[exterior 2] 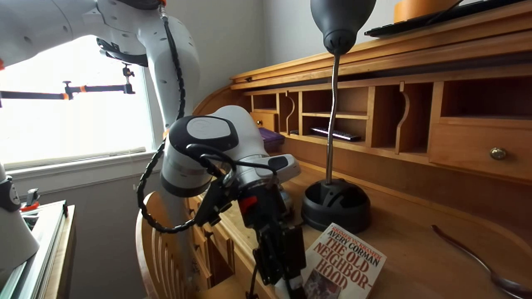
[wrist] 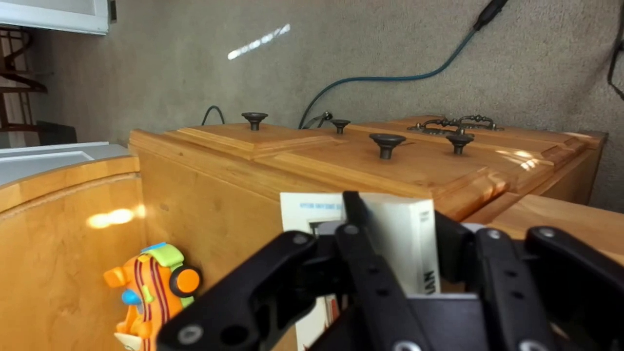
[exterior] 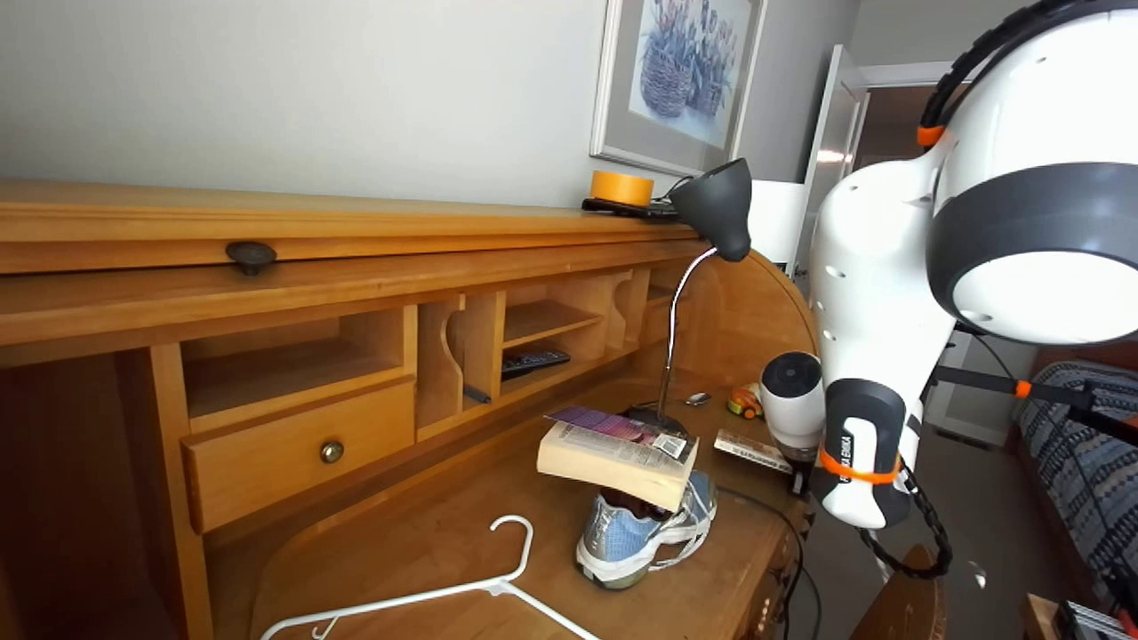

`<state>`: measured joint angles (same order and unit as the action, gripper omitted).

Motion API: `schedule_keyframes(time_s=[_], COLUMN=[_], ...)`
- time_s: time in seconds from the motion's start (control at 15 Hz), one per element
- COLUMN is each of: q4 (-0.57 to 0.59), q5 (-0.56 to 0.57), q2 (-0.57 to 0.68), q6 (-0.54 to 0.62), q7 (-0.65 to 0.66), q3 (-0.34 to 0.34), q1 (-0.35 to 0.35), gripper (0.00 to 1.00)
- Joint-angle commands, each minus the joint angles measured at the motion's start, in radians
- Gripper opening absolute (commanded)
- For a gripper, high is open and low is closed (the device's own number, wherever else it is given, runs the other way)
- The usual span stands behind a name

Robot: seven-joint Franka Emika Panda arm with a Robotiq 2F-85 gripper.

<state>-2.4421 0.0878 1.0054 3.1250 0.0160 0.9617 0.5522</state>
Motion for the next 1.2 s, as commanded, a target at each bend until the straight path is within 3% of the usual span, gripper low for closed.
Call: schedule_keyframes(time_s=[0.0,0.6,1.13], q4=[-0.036,-0.055,-0.02], q5=[0.025,0.144,0.265], q2=[-0.115,-0.436,-0.66], q6=[-0.073,-0.418,-0.542], q7=[-0.053,-0.053,0.042], q3=[0.016,0.136,0.086], q1=[0.024,0.107,0.023], gripper=[0.06,0.06,0.06])
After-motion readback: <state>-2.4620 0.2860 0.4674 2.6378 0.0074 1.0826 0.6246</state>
